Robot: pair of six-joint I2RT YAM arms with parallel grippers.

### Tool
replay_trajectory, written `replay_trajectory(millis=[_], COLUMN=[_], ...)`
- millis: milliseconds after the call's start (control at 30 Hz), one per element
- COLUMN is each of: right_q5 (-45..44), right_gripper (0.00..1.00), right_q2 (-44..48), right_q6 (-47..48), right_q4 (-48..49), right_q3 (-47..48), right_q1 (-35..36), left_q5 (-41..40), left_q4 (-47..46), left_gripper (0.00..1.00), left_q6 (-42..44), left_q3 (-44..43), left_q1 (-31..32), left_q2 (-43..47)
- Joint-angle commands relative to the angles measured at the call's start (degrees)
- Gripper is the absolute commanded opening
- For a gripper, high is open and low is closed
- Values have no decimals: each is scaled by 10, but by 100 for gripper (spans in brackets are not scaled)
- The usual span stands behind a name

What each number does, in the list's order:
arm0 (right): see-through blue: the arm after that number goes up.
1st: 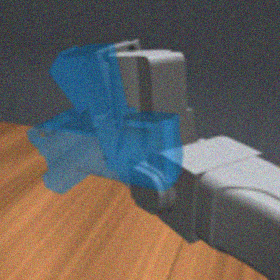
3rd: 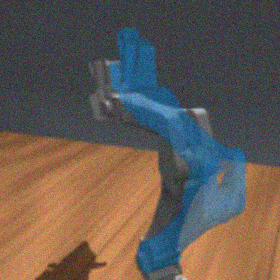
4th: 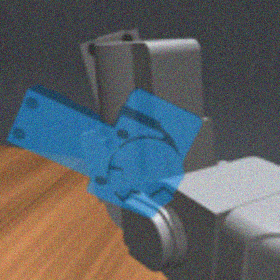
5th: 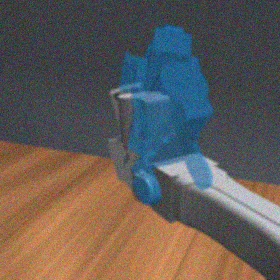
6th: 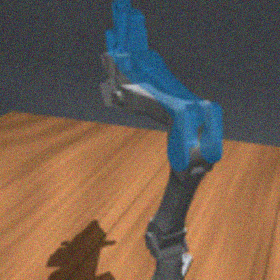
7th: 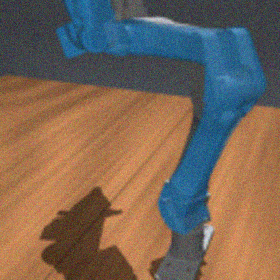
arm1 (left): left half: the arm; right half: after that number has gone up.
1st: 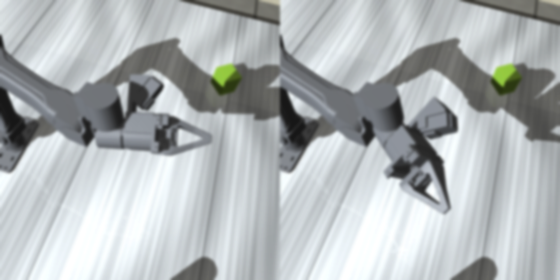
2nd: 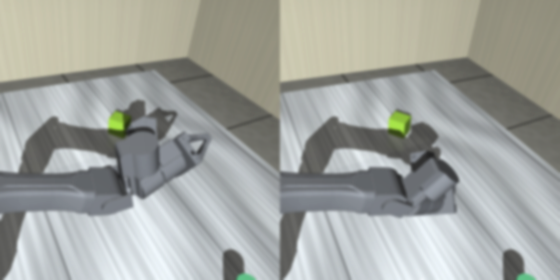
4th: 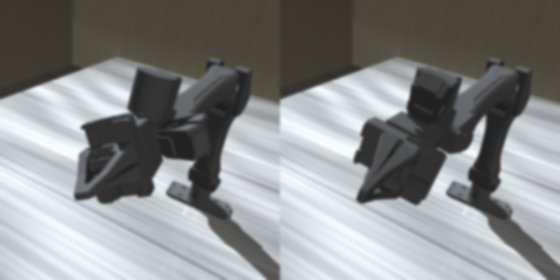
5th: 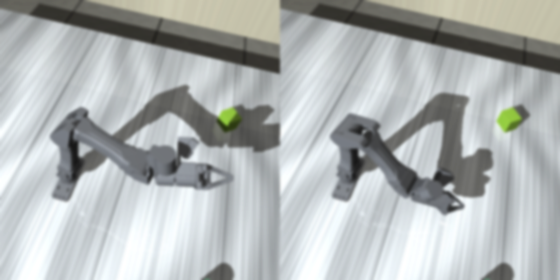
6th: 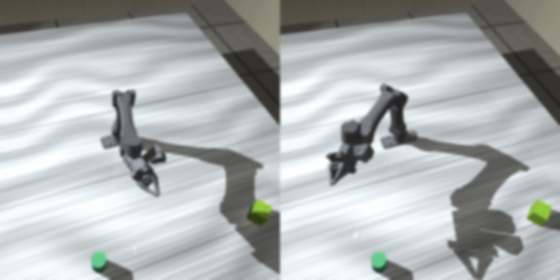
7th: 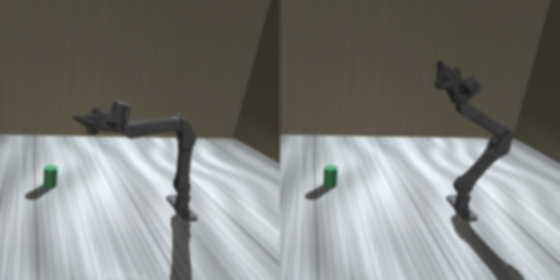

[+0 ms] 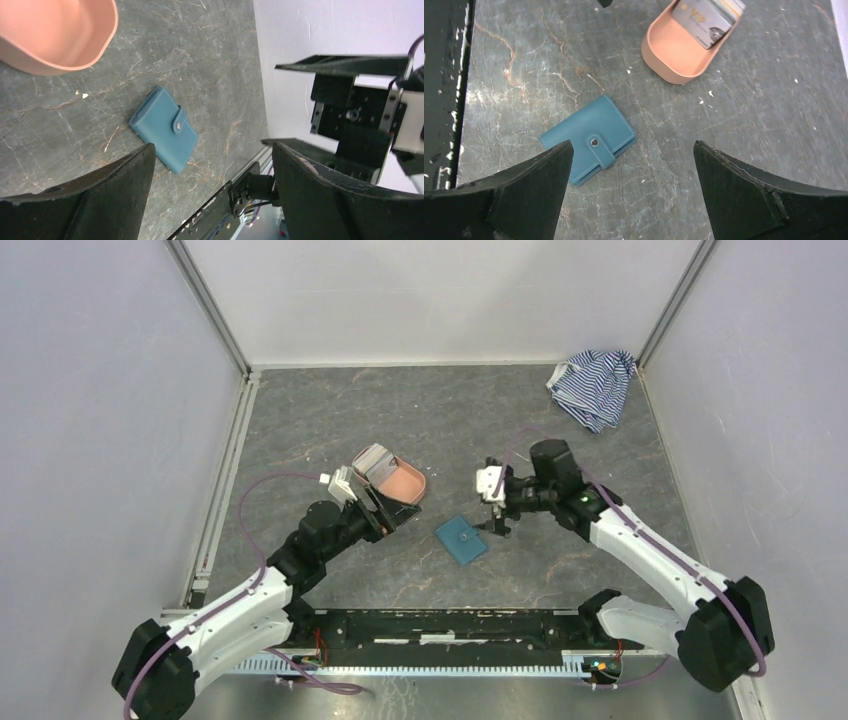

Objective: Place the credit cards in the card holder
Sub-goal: Open the card holder at the center of the board.

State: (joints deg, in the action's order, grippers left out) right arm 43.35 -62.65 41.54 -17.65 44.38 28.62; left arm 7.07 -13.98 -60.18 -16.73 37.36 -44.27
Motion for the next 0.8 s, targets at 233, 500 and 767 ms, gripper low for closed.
replay_trajectory(millis=[233,500,767], right_q5=[-171,-212,-239], right_gripper=[81,53,46], right_q2=[-51,-101,-142], right_q6=[118,58,19], right_q4=[55,126,151], right_q3=[-67,-108,-97], right_q1=[164,188,187], left_q5=[-47,-64,-69], left_q4=[-71,-97,-105], left_gripper=[86,83,81], left_q6=[-88,-91,-85], left_q3=[12,19,24], left_q1=[19,38,40], left_q2=[-77,-125,-141])
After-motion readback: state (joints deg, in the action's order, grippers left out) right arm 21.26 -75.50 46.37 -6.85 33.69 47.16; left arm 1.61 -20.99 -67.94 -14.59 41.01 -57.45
